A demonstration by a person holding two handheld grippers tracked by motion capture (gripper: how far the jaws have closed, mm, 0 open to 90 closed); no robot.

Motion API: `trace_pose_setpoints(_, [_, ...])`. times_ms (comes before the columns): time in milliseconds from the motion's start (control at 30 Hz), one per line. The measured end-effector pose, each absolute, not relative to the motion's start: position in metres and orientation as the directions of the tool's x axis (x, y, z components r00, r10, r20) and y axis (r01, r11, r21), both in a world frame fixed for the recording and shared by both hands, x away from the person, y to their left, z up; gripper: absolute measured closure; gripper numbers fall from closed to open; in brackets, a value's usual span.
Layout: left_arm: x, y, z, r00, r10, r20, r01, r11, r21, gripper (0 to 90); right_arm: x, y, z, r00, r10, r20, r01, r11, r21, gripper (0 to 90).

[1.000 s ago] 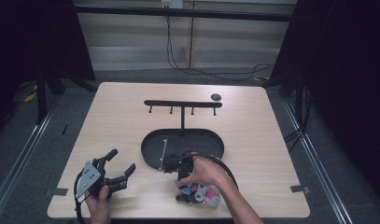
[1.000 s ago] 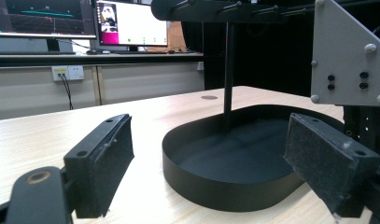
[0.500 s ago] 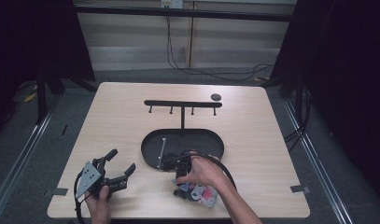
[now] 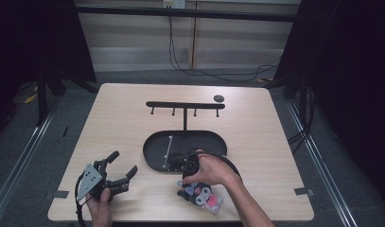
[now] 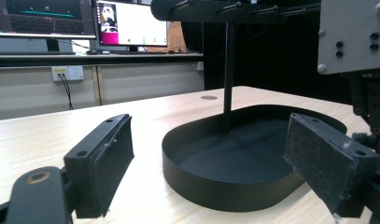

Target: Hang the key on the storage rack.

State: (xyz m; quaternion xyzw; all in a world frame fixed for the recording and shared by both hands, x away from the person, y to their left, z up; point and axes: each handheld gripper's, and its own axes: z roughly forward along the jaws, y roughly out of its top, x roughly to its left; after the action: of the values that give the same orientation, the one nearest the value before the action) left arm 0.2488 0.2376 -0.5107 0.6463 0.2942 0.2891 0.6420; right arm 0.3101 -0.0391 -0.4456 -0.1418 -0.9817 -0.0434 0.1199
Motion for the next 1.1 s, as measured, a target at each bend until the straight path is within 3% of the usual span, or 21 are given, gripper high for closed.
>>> trace_pose_setpoints(433, [0.249,0.238,-0.511,0.66,0.752,-0.004,0.009,-0.003,1.0,15.3,0.308,-0.053,-0.419,-0.944,0.218,0.249,0.249,0.963,0.101,87.3])
trace_pose_setpoints(1100, [0.249,0.238,-0.511,0.659,0.752,-0.004,0.01,-0.003,1.0,15.3,0.318,-0.067,-0.374,-0.943,0.249,0.222,0.277,0.955,0.105,87.4])
